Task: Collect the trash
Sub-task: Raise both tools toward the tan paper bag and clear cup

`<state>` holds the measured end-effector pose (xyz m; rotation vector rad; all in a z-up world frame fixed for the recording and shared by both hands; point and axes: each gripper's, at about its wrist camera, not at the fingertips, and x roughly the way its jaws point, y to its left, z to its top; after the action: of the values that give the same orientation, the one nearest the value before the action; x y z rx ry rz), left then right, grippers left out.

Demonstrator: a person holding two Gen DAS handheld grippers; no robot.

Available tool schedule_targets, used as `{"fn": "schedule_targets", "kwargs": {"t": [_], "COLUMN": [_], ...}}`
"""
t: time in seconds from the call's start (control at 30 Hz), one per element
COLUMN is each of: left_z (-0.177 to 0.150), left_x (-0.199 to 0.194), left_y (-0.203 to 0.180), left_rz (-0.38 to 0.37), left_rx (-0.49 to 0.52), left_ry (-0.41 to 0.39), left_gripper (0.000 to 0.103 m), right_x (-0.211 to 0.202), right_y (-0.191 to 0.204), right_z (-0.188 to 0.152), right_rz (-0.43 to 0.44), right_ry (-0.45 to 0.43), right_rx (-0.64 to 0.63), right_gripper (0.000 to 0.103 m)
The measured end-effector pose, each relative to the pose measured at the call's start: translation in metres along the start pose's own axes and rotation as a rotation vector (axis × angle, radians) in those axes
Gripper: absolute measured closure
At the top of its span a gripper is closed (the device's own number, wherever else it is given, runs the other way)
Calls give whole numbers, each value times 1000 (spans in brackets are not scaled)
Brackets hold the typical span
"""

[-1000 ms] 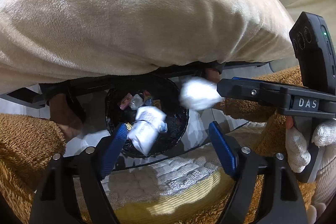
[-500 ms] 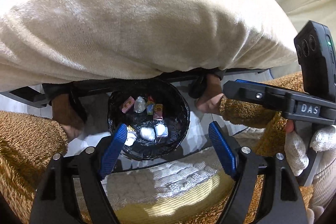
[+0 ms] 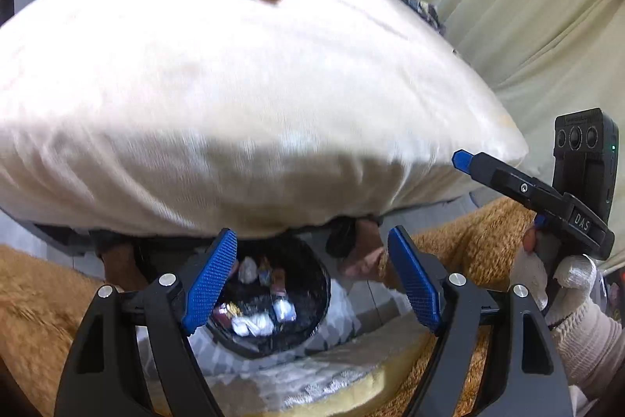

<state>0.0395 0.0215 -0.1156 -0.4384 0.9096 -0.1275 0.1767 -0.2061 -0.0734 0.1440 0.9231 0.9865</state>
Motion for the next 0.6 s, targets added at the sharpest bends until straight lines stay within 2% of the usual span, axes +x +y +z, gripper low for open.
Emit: {"fn": "schedule_targets", "kwargs": {"t": [0.17, 0.43, 0.6], "left_z": [38, 108, 146], "left_x": [-17, -24, -19], "left_y": [6, 37, 59], "left_rz": [39, 83, 70], "left_rx": [53, 42, 5], "left_ry": [-84, -172, -205], "left_gripper": [25, 24, 16], "right_x": [4, 38, 69], "right_y": [-6, -21, -26], "right_z": [38, 97, 131], "right_rz": [-14, -3, 19], "right_ry": [-53, -33, -36], "right_rx": [-42, -17, 36], "right_gripper": [32, 32, 30]}}
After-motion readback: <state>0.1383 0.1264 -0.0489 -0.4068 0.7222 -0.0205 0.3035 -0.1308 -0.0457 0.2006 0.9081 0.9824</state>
